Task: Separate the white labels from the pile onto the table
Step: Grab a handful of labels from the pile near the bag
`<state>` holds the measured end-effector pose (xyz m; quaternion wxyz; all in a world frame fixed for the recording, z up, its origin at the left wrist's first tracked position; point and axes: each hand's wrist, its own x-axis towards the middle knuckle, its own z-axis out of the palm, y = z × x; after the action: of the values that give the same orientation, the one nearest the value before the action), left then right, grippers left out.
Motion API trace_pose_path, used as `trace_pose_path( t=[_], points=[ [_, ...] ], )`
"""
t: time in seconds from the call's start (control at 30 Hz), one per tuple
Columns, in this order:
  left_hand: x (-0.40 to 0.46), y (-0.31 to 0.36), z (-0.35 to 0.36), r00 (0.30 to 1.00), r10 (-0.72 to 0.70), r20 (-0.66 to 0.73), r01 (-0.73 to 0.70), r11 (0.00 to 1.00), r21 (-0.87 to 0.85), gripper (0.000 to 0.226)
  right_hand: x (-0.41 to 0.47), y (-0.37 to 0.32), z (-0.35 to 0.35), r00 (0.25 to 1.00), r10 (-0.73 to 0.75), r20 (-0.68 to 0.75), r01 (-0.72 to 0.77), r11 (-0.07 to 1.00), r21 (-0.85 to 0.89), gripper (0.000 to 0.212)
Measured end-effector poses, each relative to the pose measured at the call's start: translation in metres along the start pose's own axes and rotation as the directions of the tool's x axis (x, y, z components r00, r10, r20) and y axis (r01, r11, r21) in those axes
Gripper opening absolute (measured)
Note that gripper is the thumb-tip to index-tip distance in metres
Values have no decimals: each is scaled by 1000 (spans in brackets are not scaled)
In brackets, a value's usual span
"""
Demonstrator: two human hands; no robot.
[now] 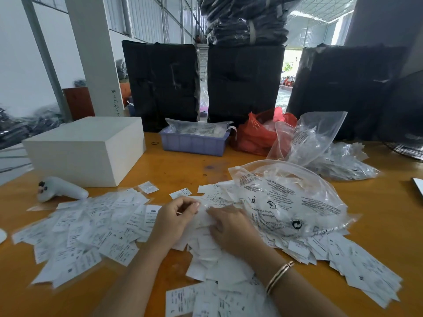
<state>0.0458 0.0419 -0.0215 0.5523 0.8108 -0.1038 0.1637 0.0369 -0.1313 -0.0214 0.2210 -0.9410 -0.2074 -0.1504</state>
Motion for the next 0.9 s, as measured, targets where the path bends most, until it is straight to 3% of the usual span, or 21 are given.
trace_pose_path(
  t=[0.13, 0.2, 0.27, 0.37, 0.43, 0.5, 0.9],
  points=[
    [0, 2, 0, 1000, 1, 7, -1, 1000, 0, 14, -1, -2, 0, 996, -76, -39, 70, 988, -138, 25],
    [-1, 3, -1, 1000, 11, 11, -11, 1000, -14, 13, -3, -2, -2, 996, -35, -82, 33, 999, -27, 25],
    [-2, 6, -1, 999, 27, 24, -26, 1000, -11, 13, -4, 0, -6, 982, 131, -138, -103, 976, 193, 36],
    [-2, 10, 1, 995, 73, 62, -74, 997, 7, 19, -6, 6, -16, 893, 417, -170, -252, 776, 578, 27],
    [-3, 11, 2, 990, 108, 92, -109, 994, 12, 22, -7, 7, -22, 866, 484, -129, -210, 584, 784, 15],
    [-4, 11, 3, 986, 119, 118, -123, 992, 28, 22, -8, 6, -24, 868, 487, -99, -149, 445, 883, 6],
    [-4, 12, 4, 982, 120, 148, -130, 990, 61, 20, -7, -4, -22, 927, 374, -14, -138, 378, 916, 9]
  ],
)
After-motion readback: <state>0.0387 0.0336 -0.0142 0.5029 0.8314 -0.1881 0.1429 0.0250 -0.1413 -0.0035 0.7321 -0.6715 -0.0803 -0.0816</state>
